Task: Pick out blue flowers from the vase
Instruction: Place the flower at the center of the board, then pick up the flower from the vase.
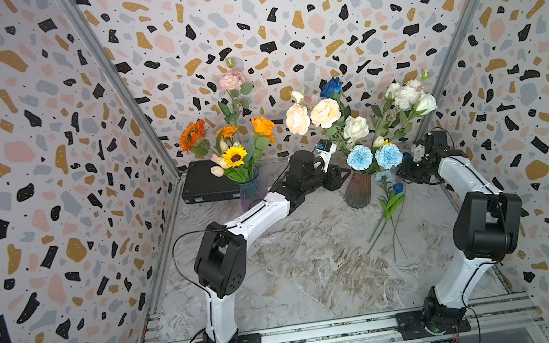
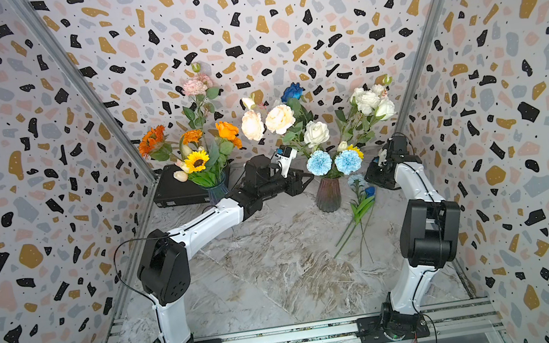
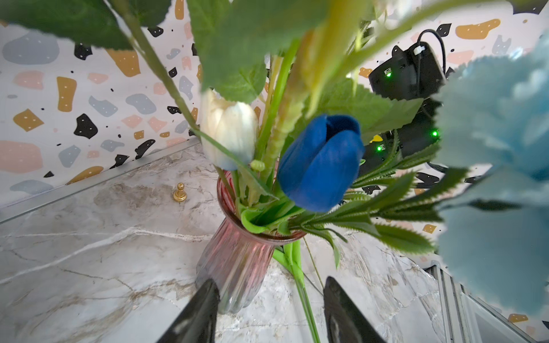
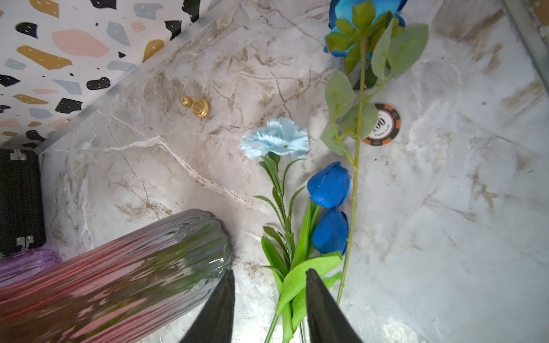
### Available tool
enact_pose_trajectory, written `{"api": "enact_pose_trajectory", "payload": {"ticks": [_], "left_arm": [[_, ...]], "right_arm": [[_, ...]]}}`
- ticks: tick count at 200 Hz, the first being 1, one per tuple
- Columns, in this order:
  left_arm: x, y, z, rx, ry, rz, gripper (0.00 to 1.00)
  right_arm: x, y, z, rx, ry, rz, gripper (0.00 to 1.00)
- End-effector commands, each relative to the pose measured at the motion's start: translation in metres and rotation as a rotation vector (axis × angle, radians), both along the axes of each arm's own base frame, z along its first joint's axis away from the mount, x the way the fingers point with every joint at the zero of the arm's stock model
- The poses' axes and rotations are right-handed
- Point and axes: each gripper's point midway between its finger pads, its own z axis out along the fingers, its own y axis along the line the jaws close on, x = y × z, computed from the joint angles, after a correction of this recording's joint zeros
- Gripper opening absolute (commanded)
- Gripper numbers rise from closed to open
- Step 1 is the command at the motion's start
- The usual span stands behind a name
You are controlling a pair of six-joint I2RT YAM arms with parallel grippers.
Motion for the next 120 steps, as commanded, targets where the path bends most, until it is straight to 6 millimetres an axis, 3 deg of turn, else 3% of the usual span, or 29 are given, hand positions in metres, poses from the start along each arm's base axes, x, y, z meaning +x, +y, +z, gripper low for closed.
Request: {"api": "enact_pose_trajectory", "payload": {"ticks": [1, 53, 88, 120], "left_arm": [[0.001, -0.012, 0.02, -0.057, -0.042, -0.028, 0.56], [0.005, -0.021, 0.024, -0.077, -0.048, -0.02, 0.56], [0.003, -0.025, 0.029, -0.092, -0.054, -0.022, 0.56], [0.0, -0.032, 0.03, -0.078, -0.062, -0.024, 0.56]], "right_arm": [[0.002, 0.002, 0.047, -0.01, -0.117, 0.017, 0.42], [-0.039, 0.026, 0.085, -0.019, -0.279, 0.081, 0.46], [-0.066, 0.058, 0.093, 0.093, -0.374, 0.128, 0.49], [-0.084, 0.094, 0.098, 0.092, -0.443, 0.252, 0.5]]}}
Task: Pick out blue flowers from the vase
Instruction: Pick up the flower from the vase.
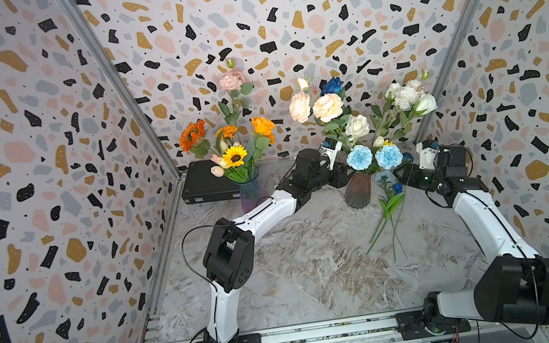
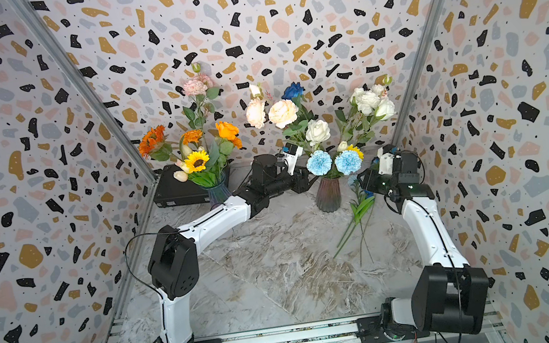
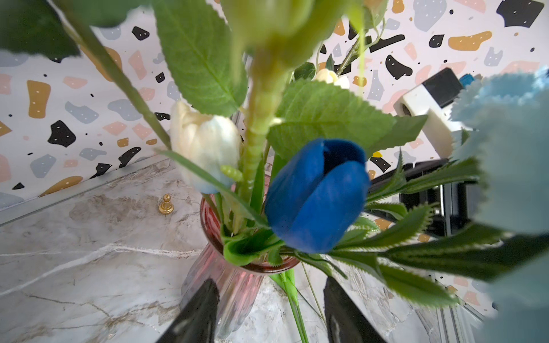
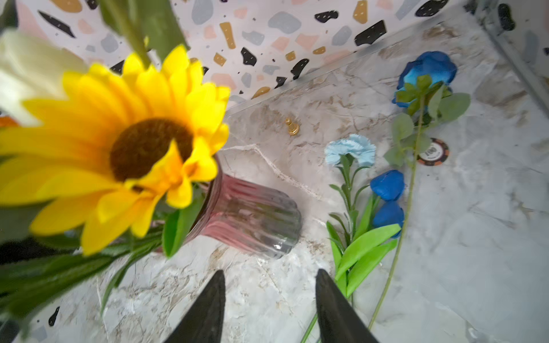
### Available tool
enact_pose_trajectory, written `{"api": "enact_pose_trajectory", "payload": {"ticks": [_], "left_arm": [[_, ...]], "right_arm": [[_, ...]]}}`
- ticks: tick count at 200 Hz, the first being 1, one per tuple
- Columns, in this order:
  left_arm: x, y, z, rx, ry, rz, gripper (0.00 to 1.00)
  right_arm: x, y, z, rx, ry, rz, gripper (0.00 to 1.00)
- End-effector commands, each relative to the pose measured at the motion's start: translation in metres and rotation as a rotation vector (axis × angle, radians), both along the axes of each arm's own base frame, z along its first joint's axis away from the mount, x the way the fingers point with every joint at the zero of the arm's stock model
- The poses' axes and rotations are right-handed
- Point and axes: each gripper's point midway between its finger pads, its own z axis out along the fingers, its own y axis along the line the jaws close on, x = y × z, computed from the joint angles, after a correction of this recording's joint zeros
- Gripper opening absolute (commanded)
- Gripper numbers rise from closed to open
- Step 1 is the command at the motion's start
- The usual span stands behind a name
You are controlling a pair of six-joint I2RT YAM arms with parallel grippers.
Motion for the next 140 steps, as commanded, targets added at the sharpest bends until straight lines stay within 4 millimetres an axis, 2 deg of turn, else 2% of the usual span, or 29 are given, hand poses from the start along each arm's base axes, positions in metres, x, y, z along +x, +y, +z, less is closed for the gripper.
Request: {"api": "enact_pose_trajectory", "payload": {"ticks": [1, 29, 50, 93, 103, 140], "left_arm": [[-0.003, -0.012, 0.031, -0.052, -0.069, -0.01, 0.56], [0.002, -0.016, 0.027, -0.041, -0.062, 0.006, 0.57], [0.007, -0.016, 0.024, -0.025, -0.056, 0.025, 0.56], [0.011, -0.019, 0.022, -0.011, -0.048, 0.033, 0.56], [0.011, -0.019, 0.021, -0.01, -0.047, 0.035, 0.56], [0.013, -0.019, 0.022, -0.007, -0.047, 0.041, 0.57]], "right_arm": [[-0.006, 0.029, 0.016, 0.008, -0.093, 0.1, 0.5], [-0.01, 0.043, 0.021, -0.016, -0.145, 0.146, 0.49], [-0.011, 0.051, 0.037, -0.024, -0.222, 0.171, 0.49], [-0.005, 0.054, 0.066, -0.01, -0.311, 0.164, 0.49], [-0.002, 0.058, 0.082, 0.008, -0.363, 0.175, 0.48], [0.009, 0.067, 0.097, 0.019, -0.389, 0.179, 0.39]]}}
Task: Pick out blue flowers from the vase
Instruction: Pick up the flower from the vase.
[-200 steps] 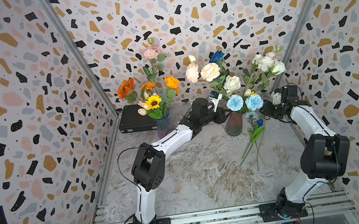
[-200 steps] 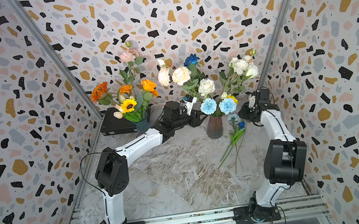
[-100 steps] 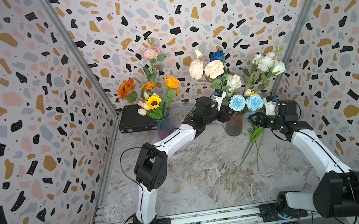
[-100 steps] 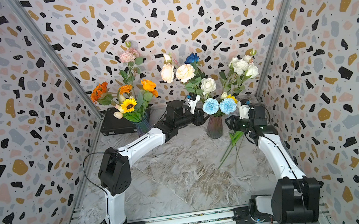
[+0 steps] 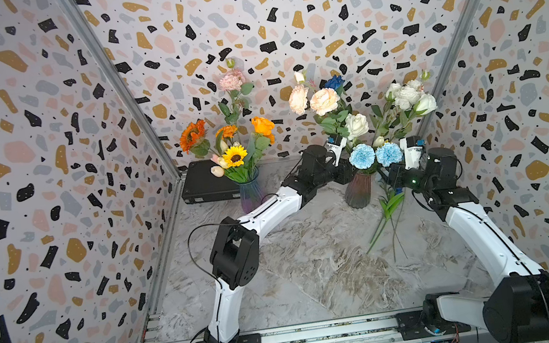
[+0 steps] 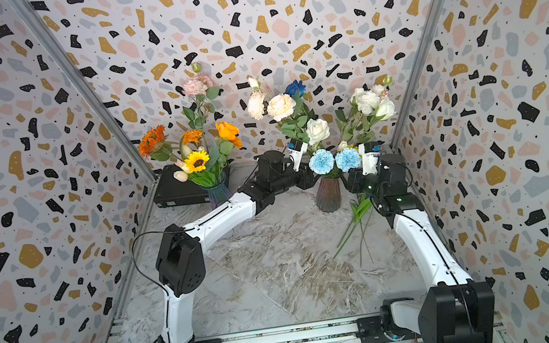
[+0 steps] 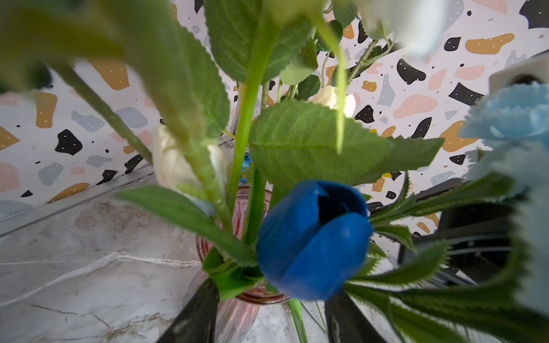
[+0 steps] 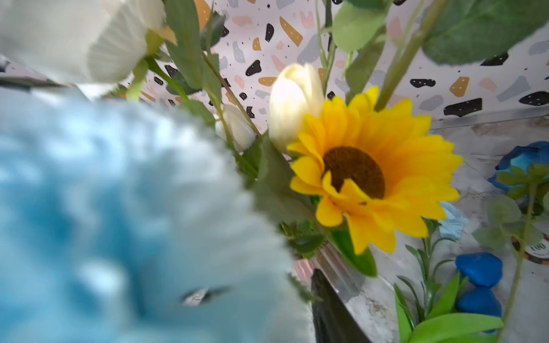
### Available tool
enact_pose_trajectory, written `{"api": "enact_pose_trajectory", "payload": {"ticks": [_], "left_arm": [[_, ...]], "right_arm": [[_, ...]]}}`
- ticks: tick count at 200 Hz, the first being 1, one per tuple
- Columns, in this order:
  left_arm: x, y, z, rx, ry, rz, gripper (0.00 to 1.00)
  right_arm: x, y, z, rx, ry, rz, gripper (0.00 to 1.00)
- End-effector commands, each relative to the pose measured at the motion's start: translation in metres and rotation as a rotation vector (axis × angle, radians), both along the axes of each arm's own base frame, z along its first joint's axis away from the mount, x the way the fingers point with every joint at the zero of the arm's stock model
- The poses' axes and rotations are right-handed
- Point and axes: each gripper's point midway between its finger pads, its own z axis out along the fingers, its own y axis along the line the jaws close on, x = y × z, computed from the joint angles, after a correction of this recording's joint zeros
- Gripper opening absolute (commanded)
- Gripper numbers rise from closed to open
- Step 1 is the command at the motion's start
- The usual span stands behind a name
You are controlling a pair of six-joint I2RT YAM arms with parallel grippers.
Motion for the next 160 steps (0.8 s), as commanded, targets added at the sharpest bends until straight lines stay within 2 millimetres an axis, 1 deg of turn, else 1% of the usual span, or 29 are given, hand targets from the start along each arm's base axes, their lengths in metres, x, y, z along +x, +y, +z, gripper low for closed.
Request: {"api": "enact_pose_trajectory", "payload": {"ticks": [1, 27, 49, 96, 109, 125, 135, 146, 160], "left_arm": [[0.002, -0.005, 0.015, -0.023, -0.04, -0.001, 0.57], [0.002, -0.006, 0.015, -0.02, -0.037, -0.003, 0.56], [0.001, -0.005, 0.016, -0.016, -0.04, -0.006, 0.56], [-0.002, -0.005, 0.017, -0.008, -0.051, -0.016, 0.57], [-0.003, -0.005, 0.019, -0.008, -0.057, -0.022, 0.57], [-0.004, -0.005, 0.018, -0.006, -0.06, -0.026, 0.57], [-0.004, -0.005, 0.018, -0.006, -0.06, -0.026, 0.57], [-0.004, -0.005, 0.017, -0.005, -0.057, -0.027, 0.57], [-0.003, -0.005, 0.016, -0.005, -0.054, -0.025, 0.57]], "right_arm": [[0.008, 0.007, 0.038, 0.022, -0.104, 0.009, 0.39], [0.018, 0.012, 0.049, 0.035, -0.127, 0.016, 0.35], [0.028, 0.013, 0.051, 0.024, -0.134, 0.008, 0.35], [0.05, 0.016, 0.045, 0.035, -0.121, 0.012, 0.3], [0.054, 0.018, 0.044, 0.034, -0.119, 0.017, 0.3], [0.059, 0.018, 0.044, 0.032, -0.121, 0.015, 0.34], [0.062, 0.018, 0.046, 0.029, -0.126, 0.012, 0.34], [0.065, 0.018, 0.047, 0.025, -0.129, 0.011, 0.31], [0.067, 0.019, 0.05, 0.025, -0.133, 0.014, 0.19]]}}
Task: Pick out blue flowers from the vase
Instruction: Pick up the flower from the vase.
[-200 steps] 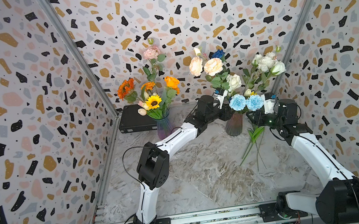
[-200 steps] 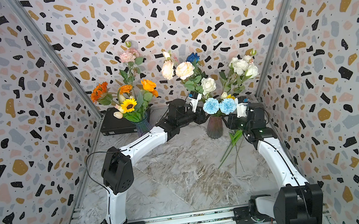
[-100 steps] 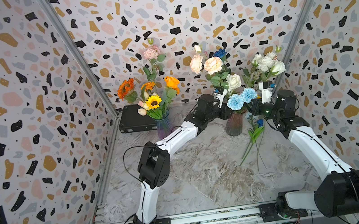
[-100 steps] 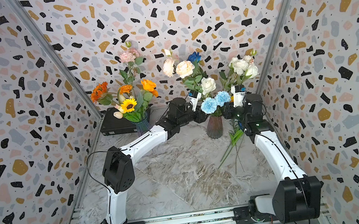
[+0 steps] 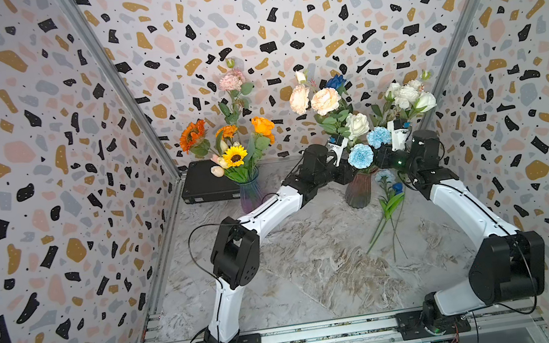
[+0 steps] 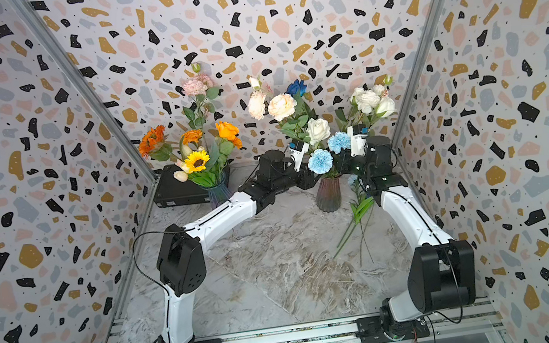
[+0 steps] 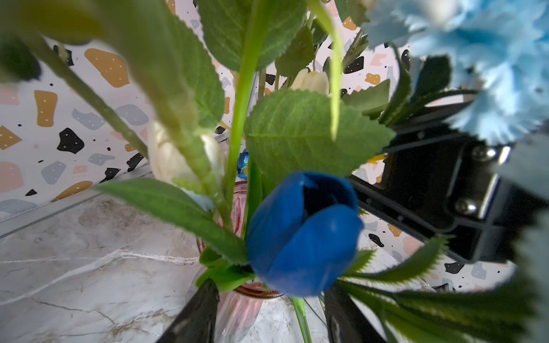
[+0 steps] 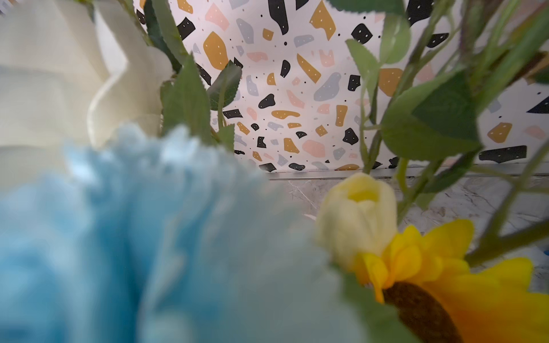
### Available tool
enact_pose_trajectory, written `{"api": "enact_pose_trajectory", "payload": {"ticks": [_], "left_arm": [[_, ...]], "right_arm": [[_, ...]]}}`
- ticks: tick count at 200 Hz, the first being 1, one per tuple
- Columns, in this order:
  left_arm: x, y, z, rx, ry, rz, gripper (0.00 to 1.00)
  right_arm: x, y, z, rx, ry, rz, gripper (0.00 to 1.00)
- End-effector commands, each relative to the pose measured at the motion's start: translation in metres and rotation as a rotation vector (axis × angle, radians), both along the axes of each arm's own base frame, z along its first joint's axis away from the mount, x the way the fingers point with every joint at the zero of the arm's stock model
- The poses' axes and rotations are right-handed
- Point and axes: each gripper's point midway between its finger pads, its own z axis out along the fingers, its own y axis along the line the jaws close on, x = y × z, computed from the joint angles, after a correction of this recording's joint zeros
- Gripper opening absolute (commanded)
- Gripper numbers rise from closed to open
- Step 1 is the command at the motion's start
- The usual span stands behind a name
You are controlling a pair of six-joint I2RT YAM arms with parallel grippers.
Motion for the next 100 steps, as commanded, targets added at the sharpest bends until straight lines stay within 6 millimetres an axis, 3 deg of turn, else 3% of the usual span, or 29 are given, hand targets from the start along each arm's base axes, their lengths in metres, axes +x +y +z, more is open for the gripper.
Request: {"api": "enact_pose_trajectory", "payload": {"ticks": [1, 35, 100], "left_arm": [[-0.002, -0.004, 0.019, -0.033, -0.05, -0.019, 0.57], [0.003, -0.001, 0.012, -0.019, -0.042, 0.014, 0.57], [0.007, 0.003, 0.001, 0.002, -0.02, 0.042, 0.57]], "right_arm": [[0.004, 0.001, 0.036, 0.0, -0.091, 0.0, 0.18], [-0.001, 0.003, 0.054, -0.005, -0.131, 0.002, 0.0], [-0.029, 0.001, 0.104, -0.089, -0.209, 0.006, 0.01]]}}
